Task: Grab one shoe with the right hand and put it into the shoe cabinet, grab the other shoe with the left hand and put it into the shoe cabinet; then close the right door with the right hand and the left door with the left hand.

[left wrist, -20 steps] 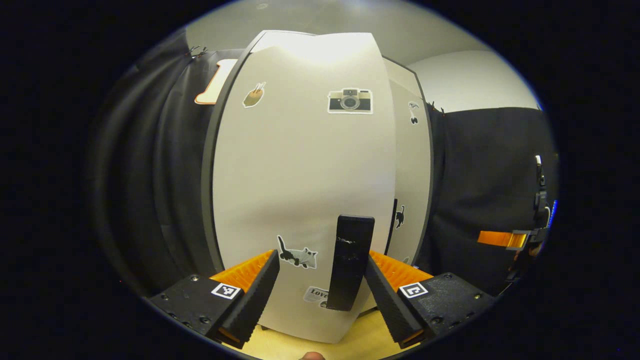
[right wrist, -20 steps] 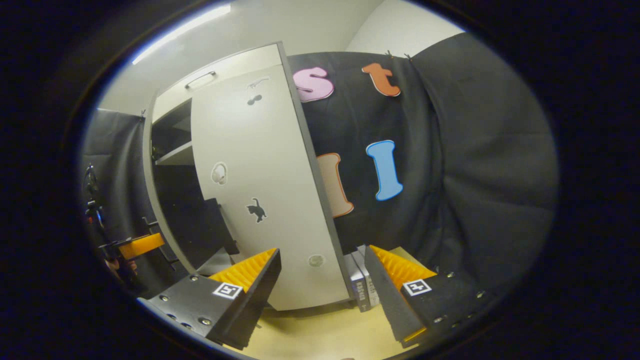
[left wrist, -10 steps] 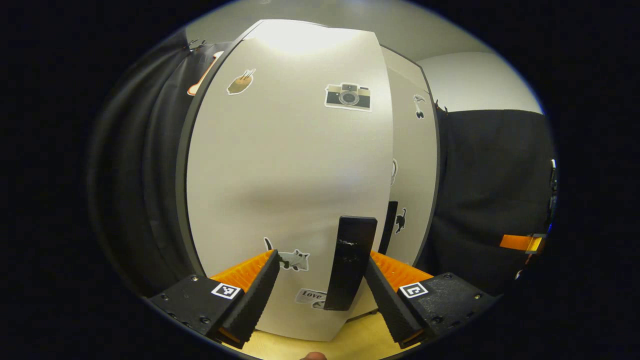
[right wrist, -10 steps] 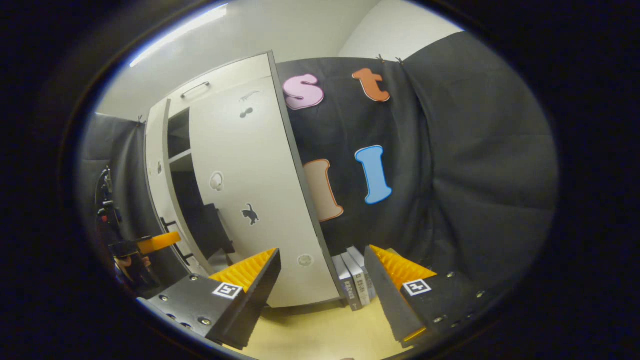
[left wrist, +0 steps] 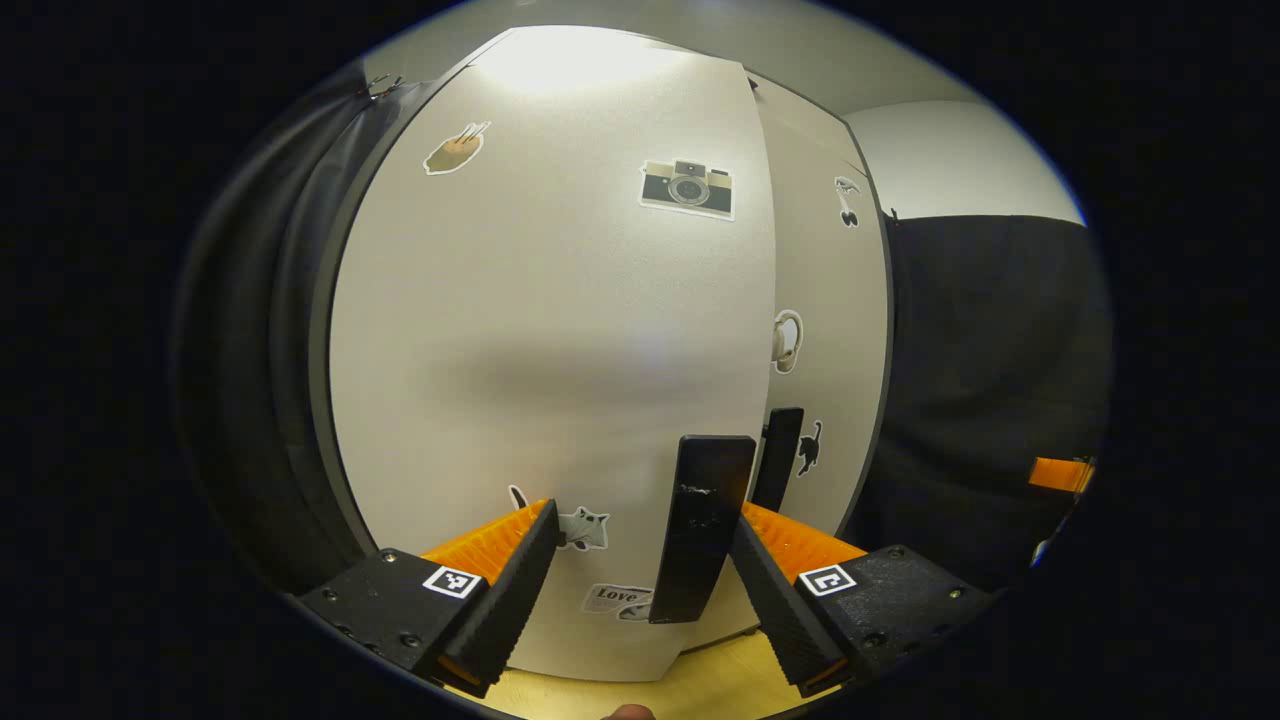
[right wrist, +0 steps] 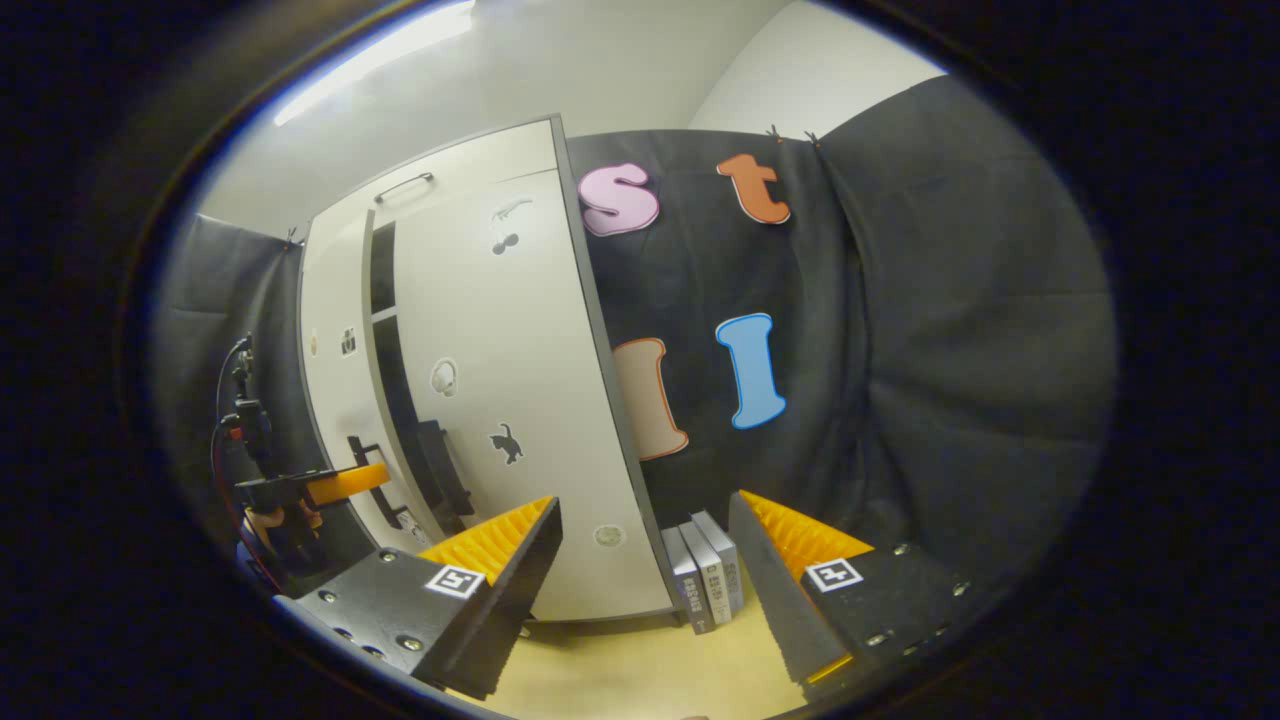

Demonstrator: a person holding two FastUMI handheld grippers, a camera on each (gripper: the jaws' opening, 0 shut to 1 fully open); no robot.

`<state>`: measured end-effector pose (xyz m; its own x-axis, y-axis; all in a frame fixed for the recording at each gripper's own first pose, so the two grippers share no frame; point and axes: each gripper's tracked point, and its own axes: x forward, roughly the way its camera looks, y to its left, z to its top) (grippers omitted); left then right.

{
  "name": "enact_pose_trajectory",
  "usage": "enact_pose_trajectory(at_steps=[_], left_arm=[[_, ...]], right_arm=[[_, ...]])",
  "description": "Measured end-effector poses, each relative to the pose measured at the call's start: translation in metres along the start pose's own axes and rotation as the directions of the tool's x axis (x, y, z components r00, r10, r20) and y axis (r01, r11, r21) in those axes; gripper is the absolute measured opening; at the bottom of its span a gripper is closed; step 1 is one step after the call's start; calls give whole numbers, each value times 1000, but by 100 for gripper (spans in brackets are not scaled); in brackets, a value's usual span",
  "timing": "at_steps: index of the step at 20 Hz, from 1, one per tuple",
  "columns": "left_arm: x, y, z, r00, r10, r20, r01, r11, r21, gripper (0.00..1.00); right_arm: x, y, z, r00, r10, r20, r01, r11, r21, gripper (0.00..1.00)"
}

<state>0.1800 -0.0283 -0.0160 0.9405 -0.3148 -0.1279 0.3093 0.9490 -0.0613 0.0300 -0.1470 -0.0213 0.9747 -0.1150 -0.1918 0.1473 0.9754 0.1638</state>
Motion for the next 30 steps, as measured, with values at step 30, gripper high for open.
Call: enact_pose_trajectory(at_steps=[30], left_arm=[[27, 4, -2, 1000, 19, 2, -19, 1000, 22, 95]], right_arm=[[20, 19, -7, 999, 48, -12, -48, 999, 17, 100]])
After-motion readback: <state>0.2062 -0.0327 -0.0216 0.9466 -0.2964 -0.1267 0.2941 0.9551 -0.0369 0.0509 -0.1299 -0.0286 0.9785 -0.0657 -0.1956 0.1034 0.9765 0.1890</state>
